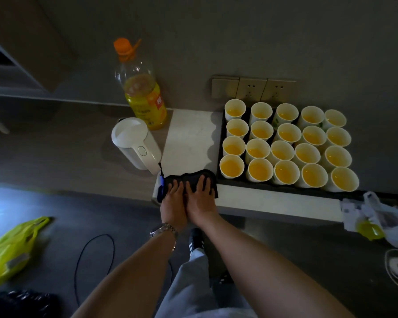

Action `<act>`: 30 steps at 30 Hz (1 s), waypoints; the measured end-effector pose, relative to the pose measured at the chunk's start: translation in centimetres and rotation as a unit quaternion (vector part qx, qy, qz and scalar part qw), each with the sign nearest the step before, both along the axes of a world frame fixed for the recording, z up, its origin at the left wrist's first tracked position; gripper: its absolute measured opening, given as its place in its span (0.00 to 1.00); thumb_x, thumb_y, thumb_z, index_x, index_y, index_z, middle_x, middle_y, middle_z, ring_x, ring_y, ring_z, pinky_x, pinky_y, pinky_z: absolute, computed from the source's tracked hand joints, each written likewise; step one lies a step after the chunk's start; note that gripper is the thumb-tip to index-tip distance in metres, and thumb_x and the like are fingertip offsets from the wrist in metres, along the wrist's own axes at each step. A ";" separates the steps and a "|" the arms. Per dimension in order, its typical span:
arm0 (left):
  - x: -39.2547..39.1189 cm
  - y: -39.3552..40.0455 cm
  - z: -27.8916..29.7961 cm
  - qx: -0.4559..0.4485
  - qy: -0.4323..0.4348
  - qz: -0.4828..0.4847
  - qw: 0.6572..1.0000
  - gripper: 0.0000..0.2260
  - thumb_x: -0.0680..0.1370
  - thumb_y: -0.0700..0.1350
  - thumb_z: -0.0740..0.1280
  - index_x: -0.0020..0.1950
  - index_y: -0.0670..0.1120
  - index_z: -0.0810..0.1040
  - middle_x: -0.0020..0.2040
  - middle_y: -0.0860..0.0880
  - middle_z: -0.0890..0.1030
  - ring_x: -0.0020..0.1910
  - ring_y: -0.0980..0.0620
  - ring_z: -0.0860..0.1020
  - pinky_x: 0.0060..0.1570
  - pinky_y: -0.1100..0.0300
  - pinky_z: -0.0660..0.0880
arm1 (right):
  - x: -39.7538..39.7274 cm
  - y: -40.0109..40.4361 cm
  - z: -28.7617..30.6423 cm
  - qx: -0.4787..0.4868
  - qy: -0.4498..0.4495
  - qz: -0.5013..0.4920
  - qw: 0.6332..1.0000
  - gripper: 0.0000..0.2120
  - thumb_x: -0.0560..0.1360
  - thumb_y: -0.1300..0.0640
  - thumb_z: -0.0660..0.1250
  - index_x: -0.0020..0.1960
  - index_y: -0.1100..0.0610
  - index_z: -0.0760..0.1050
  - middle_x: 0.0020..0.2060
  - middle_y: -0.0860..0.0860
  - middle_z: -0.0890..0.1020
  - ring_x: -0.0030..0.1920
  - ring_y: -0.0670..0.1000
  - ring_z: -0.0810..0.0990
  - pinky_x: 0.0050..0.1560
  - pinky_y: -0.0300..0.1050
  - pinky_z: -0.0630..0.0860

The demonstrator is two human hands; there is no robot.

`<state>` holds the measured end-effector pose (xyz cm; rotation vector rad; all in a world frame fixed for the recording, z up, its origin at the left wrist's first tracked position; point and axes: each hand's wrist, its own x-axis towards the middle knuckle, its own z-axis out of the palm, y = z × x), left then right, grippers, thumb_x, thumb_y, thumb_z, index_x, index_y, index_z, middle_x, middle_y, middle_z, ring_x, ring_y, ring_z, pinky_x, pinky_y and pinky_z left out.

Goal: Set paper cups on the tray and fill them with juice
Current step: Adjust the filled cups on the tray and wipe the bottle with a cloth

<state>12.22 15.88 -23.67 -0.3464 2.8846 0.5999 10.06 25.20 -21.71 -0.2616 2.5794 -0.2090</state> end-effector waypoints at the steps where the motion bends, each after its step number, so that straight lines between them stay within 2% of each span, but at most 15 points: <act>1: 0.1 0.0 0.4 0.016 0.005 0.015 1.000 0.22 0.83 0.41 0.65 0.78 0.49 0.69 0.76 0.47 0.72 0.74 0.46 0.72 0.68 0.53 0.74 | 0.0 0.2 0.2 -0.012 -0.011 0.002 1.000 0.29 0.85 0.48 0.52 0.83 0.51 0.45 0.79 0.65 0.40 0.79 0.69 0.39 0.78 0.65 0.49; 2: 0.2 0.0 0.9 0.029 0.015 0.031 0.999 0.19 0.82 0.42 0.66 0.73 0.49 0.74 0.70 0.47 0.78 0.66 0.45 0.78 0.62 0.53 0.78 | -0.1 0.3 0.4 -0.028 -0.021 0.000 0.999 0.28 0.85 0.48 0.51 0.82 0.51 0.48 0.80 0.64 0.41 0.79 0.68 0.40 0.78 0.64 0.49; 4: 0.3 0.1 1.9 0.065 0.030 0.049 0.996 0.12 0.82 0.42 0.65 0.65 0.49 0.78 0.58 0.47 0.84 0.55 0.46 0.83 0.52 0.53 0.80 | -0.3 0.4 0.6 -0.078 -0.044 -0.030 0.996 0.25 0.85 0.47 0.48 0.81 0.51 0.55 0.81 0.61 0.46 0.80 0.65 0.42 0.78 0.63 0.50; 6: 0.3 0.2 2.8 0.119 0.036 0.056 0.991 0.09 0.82 0.41 0.64 0.61 0.48 0.80 0.53 0.47 0.84 0.53 0.47 0.82 0.51 0.55 0.78 | -0.5 0.5 1.5 -0.145 -0.064 -0.078 0.984 0.23 0.86 0.49 0.46 0.76 0.53 0.66 0.80 0.59 0.56 0.80 0.63 0.51 0.77 0.59 0.55; 8: 0.3 0.4 4.4 0.207 0.038 0.077 0.975 0.09 0.82 0.46 0.62 0.54 0.48 0.82 0.49 0.46 0.85 0.52 0.44 0.83 0.52 0.53 0.79 | -0.5 0.6 3.0 -0.219 -0.077 -0.138 0.963 0.20 0.85 0.53 0.49 0.62 0.58 0.77 0.69 0.60 0.74 0.72 0.61 0.70 0.70 0.54 0.68; 9: 0.1 0.3 4.7 0.208 0.047 0.076 0.974 0.10 0.82 0.48 0.62 0.53 0.49 0.83 0.47 0.45 0.85 0.51 0.43 0.83 0.53 0.50 0.79 | -0.6 0.7 3.7 -0.248 -0.077 -0.164 0.952 0.18 0.85 0.54 0.50 0.55 0.57 0.78 0.62 0.59 0.80 0.64 0.60 0.76 0.63 0.52 0.73; 10: -0.2 0.1 5.1 0.217 0.056 0.082 0.971 0.08 0.81 0.47 0.63 0.54 0.48 0.82 0.47 0.44 0.84 0.50 0.42 0.82 0.54 0.47 0.79 | -0.7 0.7 4.2 -0.269 -0.076 -0.182 0.943 0.17 0.84 0.55 0.51 0.53 0.56 0.79 0.57 0.58 0.82 0.59 0.59 0.79 0.58 0.51 0.74; 12: -0.8 -0.5 5.9 0.201 0.058 0.086 0.974 0.08 0.81 0.39 0.65 0.59 0.46 0.77 0.49 0.45 0.82 0.48 0.46 0.81 0.50 0.51 0.79 | -1.2 0.4 5.0 -0.294 -0.065 -0.199 0.932 0.17 0.84 0.54 0.52 0.55 0.57 0.79 0.56 0.58 0.82 0.57 0.59 0.80 0.52 0.48 0.73; 14: -1.1 -1.5 7.5 0.189 0.060 0.102 0.975 0.06 0.81 0.39 0.65 0.56 0.47 0.76 0.46 0.48 0.82 0.44 0.50 0.82 0.43 0.59 0.78 | -1.7 -0.1 5.7 -0.311 -0.042 -0.197 0.929 0.17 0.84 0.52 0.53 0.58 0.56 0.79 0.56 0.56 0.83 0.56 0.57 0.80 0.49 0.45 0.71; 18: -1.4 -3.8 9.8 0.127 0.053 0.122 0.983 0.04 0.82 0.43 0.63 0.49 0.51 0.74 0.39 0.52 0.80 0.39 0.51 0.82 0.39 0.54 0.81 | -2.5 -1.8 7.8 -0.352 -0.023 -0.161 0.922 0.14 0.83 0.51 0.55 0.52 0.55 0.78 0.45 0.53 0.82 0.44 0.51 0.80 0.38 0.43 0.71; 20: -1.4 -5.1 10.6 0.110 0.054 0.134 0.983 0.03 0.81 0.43 0.63 0.47 0.50 0.73 0.40 0.51 0.80 0.39 0.49 0.80 0.37 0.55 0.78 | -2.9 -2.9 8.7 -0.356 -0.012 -0.127 0.926 0.12 0.83 0.51 0.58 0.52 0.55 0.78 0.45 0.51 0.83 0.44 0.50 0.80 0.42 0.44 0.76; 22: -1.5 -6.6 11.5 0.113 0.049 0.155 0.980 0.03 0.79 0.40 0.63 0.47 0.46 0.74 0.41 0.48 0.80 0.40 0.47 0.80 0.34 0.57 0.74 | -3.3 -4.0 9.5 -0.357 -0.003 -0.108 0.928 0.09 0.82 0.51 0.61 0.54 0.53 0.78 0.49 0.51 0.83 0.49 0.51 0.82 0.50 0.49 0.80; 24: -1.8 -8.2 12.2 0.115 0.054 0.182 0.975 0.06 0.79 0.40 0.60 0.45 0.44 0.76 0.42 0.45 0.81 0.41 0.43 0.80 0.38 0.53 0.77 | -3.7 -5.0 10.4 -0.358 0.001 -0.102 0.928 0.09 0.81 0.50 0.62 0.57 0.52 0.76 0.54 0.51 0.83 0.54 0.53 0.82 0.52 0.47 0.81; 27: -2.3 -10.0 13.0 0.066 0.050 0.225 0.971 0.10 0.81 0.49 0.59 0.48 0.45 0.76 0.43 0.45 0.81 0.42 0.43 0.79 0.43 0.52 0.77 | -4.5 -6.2 11.4 -0.363 0.006 -0.103 0.926 0.12 0.81 0.50 0.65 0.62 0.53 0.73 0.64 0.53 0.80 0.63 0.55 0.79 0.52 0.44 0.79; 30: -2.7 -11.5 13.7 0.031 0.037 0.247 0.968 0.13 0.80 0.59 0.64 0.50 0.50 0.73 0.43 0.49 0.80 0.41 0.46 0.79 0.44 0.54 0.76 | -5.0 -7.3 11.8 -0.371 0.001 -0.122 0.921 0.19 0.78 0.48 0.66 0.67 0.52 0.70 0.62 0.52 0.79 0.60 0.54 0.80 0.53 0.47 0.82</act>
